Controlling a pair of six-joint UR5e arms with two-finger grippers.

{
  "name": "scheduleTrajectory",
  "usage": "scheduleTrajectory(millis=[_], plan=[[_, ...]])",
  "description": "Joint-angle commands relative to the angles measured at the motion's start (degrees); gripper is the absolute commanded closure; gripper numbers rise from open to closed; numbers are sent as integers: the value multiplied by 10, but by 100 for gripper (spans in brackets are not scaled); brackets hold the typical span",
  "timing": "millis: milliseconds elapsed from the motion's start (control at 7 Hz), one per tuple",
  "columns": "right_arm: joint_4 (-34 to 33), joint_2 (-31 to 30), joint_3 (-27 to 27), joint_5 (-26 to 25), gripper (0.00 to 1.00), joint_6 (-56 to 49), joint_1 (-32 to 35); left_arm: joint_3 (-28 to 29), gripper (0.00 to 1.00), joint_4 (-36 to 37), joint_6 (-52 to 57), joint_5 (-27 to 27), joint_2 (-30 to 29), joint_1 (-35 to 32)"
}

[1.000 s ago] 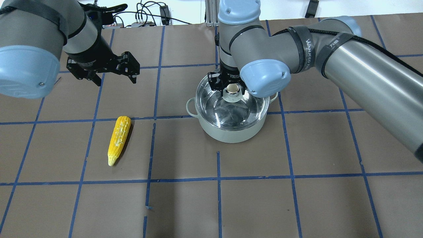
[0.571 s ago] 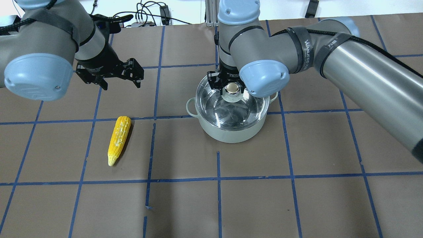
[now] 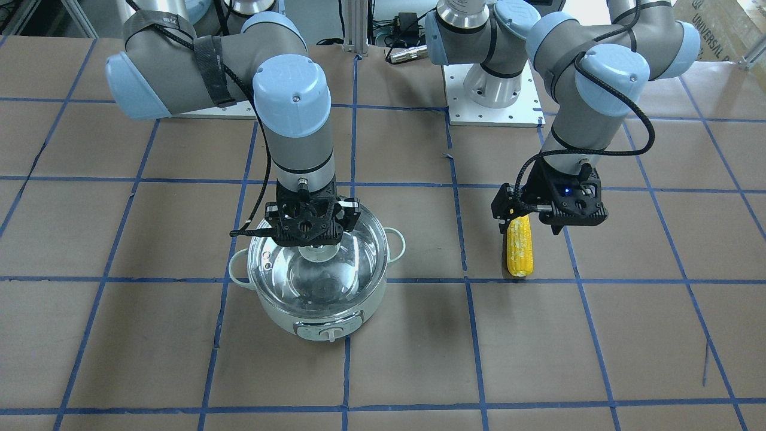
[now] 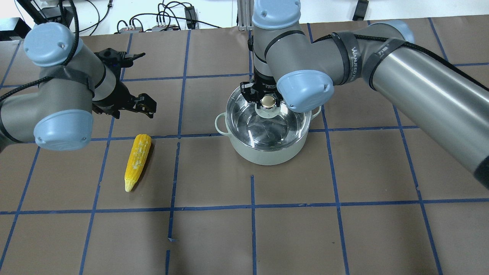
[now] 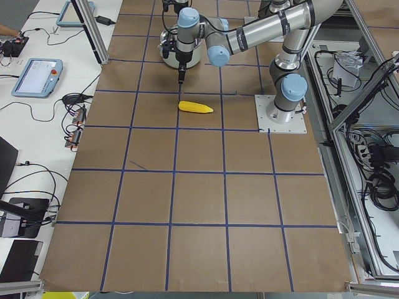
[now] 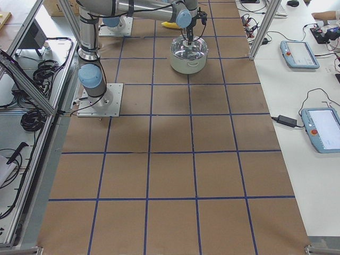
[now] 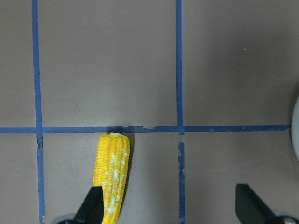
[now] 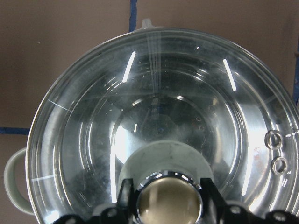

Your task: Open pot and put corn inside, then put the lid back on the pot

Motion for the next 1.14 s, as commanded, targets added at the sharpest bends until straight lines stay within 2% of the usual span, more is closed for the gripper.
scheduleTrajectory(millis=[0,286,429,714,1000], plan=[[2,0,1,0,57,-1,0,-49,0,71,7,-26,-18,9],[8,-1,-1,-1,58,-2,-1,-61,0,137,11,-27,-64,7],[9,-6,-1,-2,58,-2,-1,-62,0,143,39,-25,-70,9],[49,-22,-14,-2,58,-1,-1,-69,0,146,85,-26,-68,11],[126,-35,-64,-8,58,-3,-5,-75,0,151,121,-26,-68,13]])
